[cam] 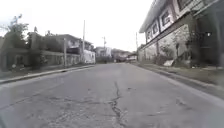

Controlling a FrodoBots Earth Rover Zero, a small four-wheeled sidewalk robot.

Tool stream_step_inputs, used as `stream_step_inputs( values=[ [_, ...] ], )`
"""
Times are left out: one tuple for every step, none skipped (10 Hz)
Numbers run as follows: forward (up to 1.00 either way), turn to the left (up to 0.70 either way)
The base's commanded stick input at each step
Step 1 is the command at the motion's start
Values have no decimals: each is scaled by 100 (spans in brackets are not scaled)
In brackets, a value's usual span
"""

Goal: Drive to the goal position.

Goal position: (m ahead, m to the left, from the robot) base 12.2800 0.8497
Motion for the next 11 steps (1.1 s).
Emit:
stream_step_inputs(
  values=[
    [100,1],
    [100,-4],
    [100,-27],
    [100,-39],
    [100,-39],
    [100,-39],
    [100,-39],
    [100,-28],
    [100,-12],
    [100,1],
    [100,1]
  ],
)
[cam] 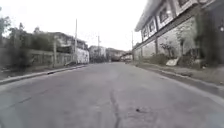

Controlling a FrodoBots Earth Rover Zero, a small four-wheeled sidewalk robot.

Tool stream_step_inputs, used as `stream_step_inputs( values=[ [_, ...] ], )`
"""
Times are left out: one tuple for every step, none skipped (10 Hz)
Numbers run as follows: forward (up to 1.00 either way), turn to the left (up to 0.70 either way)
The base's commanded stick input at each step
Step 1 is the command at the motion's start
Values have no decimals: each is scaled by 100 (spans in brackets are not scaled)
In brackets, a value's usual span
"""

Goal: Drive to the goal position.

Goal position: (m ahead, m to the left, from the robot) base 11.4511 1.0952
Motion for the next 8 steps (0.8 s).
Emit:
stream_step_inputs(
  values=[
    [100,1],
    [100,1],
    [100,1],
    [100,1],
    [100,1],
    [100,1],
    [100,1],
    [100,1]
  ],
)
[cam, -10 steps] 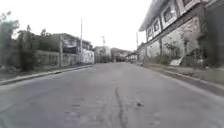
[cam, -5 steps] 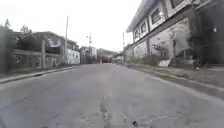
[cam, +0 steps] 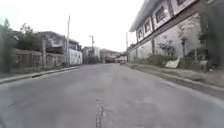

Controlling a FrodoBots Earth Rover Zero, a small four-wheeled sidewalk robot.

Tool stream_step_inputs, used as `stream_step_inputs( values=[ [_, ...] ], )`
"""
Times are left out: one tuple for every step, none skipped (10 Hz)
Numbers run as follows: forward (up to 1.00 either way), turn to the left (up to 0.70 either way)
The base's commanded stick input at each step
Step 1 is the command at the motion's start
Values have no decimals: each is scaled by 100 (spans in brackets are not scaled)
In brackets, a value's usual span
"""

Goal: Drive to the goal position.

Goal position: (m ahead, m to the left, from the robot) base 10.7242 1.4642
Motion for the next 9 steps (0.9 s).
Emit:
stream_step_inputs(
  values=[
    [100,1],
    [100,1],
    [100,1],
    [100,1],
    [100,-7],
    [100,-34],
    [100,-20],
    [100,-2],
    [100,-29]
  ],
)
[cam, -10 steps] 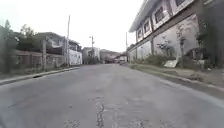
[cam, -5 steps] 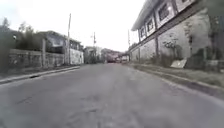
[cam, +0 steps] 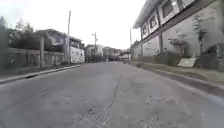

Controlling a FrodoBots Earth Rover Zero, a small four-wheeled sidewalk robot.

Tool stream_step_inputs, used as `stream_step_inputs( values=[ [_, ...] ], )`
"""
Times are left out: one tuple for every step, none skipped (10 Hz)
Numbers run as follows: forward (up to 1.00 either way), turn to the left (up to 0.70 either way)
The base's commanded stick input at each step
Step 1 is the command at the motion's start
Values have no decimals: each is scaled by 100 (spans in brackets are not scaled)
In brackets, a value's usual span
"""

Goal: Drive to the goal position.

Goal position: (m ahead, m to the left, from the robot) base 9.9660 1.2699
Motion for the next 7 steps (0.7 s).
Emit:
stream_step_inputs(
  values=[
    [100,-39],
    [100,-30],
    [100,-2],
    [100,1],
    [100,1],
    [100,1],
    [100,1]
  ],
)
